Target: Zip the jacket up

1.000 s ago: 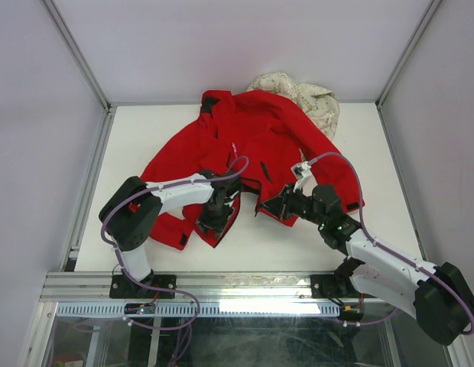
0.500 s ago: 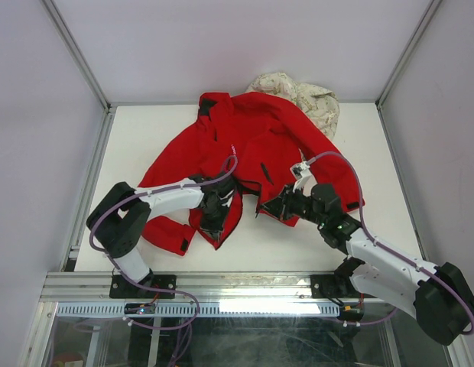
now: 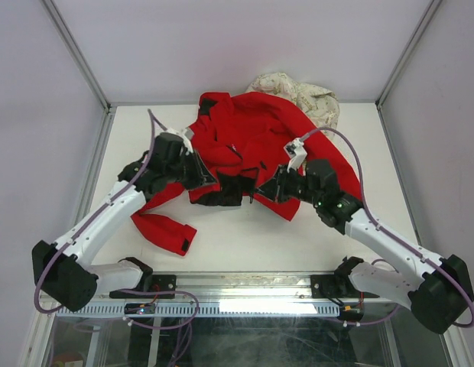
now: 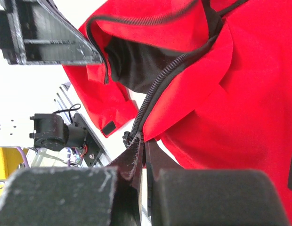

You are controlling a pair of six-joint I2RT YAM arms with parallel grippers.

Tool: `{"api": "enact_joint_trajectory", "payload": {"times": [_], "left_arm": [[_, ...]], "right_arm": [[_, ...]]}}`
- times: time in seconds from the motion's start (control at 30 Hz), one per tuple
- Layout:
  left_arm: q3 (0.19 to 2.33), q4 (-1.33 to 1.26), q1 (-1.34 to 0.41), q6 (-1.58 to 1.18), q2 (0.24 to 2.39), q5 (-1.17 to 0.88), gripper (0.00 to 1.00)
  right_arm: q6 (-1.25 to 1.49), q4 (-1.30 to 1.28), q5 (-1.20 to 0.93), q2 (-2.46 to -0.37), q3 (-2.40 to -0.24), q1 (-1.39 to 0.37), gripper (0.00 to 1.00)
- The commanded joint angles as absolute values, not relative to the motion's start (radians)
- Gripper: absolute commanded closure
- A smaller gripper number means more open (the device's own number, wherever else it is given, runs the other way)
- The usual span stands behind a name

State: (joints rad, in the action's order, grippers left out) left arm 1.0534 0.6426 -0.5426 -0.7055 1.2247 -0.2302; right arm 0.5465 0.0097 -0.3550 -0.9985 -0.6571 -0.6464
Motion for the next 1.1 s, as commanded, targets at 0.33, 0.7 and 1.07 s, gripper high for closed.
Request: {"api": "enact_joint_trajectory", "payload": {"times": [0.33,0.7,1.07], "left_arm": [[1.217,0.474,-0.415,-0.756,1.090,-0.176,1.00],[0.988,0.258,-0.601,-0.631,1.054,-0.184,1.00],[0.836,0.130,-0.668,-0.468,1.008,-0.186,1.00]], "right_arm": [[0.486,-0.569,-0.290,-1.258,-1.230,-0.651,1.00],[0.513,-0.421,-0.198,-1.234,-1.160,-0.746,1.00],[0.543,-0.395,-0.137,-1.267,-1.155,-0.812,1.00]]}}
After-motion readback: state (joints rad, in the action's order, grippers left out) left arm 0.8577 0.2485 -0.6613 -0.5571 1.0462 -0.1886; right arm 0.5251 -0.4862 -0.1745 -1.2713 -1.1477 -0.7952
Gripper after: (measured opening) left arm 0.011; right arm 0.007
